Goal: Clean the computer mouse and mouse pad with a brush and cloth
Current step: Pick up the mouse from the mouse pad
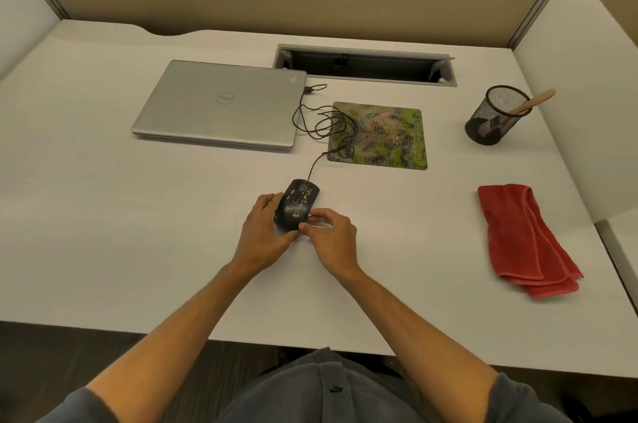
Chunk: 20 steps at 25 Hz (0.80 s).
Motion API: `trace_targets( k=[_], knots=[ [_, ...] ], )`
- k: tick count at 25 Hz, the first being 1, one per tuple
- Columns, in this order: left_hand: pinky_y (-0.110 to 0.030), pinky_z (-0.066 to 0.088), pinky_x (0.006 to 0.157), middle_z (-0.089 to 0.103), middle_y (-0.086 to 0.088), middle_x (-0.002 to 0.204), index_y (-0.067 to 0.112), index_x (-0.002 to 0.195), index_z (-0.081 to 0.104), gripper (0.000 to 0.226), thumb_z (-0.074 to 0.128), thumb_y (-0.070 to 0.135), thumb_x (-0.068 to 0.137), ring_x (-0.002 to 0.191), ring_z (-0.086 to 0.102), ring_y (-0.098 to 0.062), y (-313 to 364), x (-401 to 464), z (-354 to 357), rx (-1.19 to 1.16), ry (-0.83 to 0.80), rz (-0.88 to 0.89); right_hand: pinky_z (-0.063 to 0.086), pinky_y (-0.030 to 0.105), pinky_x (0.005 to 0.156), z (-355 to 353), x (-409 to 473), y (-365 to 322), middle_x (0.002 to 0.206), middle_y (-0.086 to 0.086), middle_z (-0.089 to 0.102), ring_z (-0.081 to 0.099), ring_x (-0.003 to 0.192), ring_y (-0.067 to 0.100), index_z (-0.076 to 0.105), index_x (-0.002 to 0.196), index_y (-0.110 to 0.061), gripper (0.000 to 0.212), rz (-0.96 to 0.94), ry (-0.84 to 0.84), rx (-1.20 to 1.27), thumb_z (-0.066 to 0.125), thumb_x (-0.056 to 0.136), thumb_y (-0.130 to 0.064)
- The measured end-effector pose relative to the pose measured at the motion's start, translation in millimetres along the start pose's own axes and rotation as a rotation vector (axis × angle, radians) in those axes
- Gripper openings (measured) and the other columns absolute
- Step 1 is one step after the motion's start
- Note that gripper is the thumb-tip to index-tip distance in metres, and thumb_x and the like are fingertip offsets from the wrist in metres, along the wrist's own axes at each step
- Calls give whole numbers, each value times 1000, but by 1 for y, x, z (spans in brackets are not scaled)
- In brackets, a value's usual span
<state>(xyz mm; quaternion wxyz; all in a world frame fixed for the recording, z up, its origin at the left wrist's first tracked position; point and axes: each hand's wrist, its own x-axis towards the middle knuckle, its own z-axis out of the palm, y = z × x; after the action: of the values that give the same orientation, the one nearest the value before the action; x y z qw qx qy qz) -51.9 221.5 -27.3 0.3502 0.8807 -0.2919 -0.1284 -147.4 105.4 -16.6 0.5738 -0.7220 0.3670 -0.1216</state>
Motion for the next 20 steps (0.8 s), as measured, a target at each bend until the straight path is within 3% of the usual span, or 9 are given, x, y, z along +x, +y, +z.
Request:
trace_targets(
  k=[3,6,9,14,17,20],
  knots=[
    [-28,40,96,44,-9,138,11,142,37,87,82,33,71,120,49,-26,6,-3,0,17,-1,-18,54,28,90,-10,3,4,102,-3,72,65,91,8,70,110,-17,29,-5,-8,-37,74,83,-25],
    [-40,46,96,34,-12,146,12,144,34,91,80,39,71,130,39,-29,20,-8,0,121,66,5,50,14,80,-35,9,9,95,-14,67,63,78,-5,70,109,-20,25,-53,3,-83,71,86,-28],
    [-44,50,91,40,-14,141,9,137,44,76,78,32,74,126,44,-31,39,-9,8,170,190,131,47,6,71,-73,19,12,92,-17,67,63,76,-9,71,107,-22,19,-125,35,-126,68,88,-27],
    [-42,41,105,49,-7,140,15,131,53,52,68,31,84,131,44,-24,74,8,51,139,52,269,59,27,78,-143,48,13,96,-6,74,69,81,7,72,104,-21,17,-194,109,-210,65,90,-27],
    [-38,31,110,40,-4,149,19,137,47,53,60,39,89,138,34,-22,89,27,81,194,-53,313,60,36,77,-186,71,10,88,-5,74,69,75,8,72,101,-21,17,-206,161,-271,67,87,-28],
    [-37,20,117,25,-3,157,18,144,37,58,48,46,94,145,20,-21,100,46,102,267,-120,354,58,33,70,-230,96,2,72,-15,68,67,66,4,72,96,-26,15,-244,277,-348,71,82,-32]
  ],
)
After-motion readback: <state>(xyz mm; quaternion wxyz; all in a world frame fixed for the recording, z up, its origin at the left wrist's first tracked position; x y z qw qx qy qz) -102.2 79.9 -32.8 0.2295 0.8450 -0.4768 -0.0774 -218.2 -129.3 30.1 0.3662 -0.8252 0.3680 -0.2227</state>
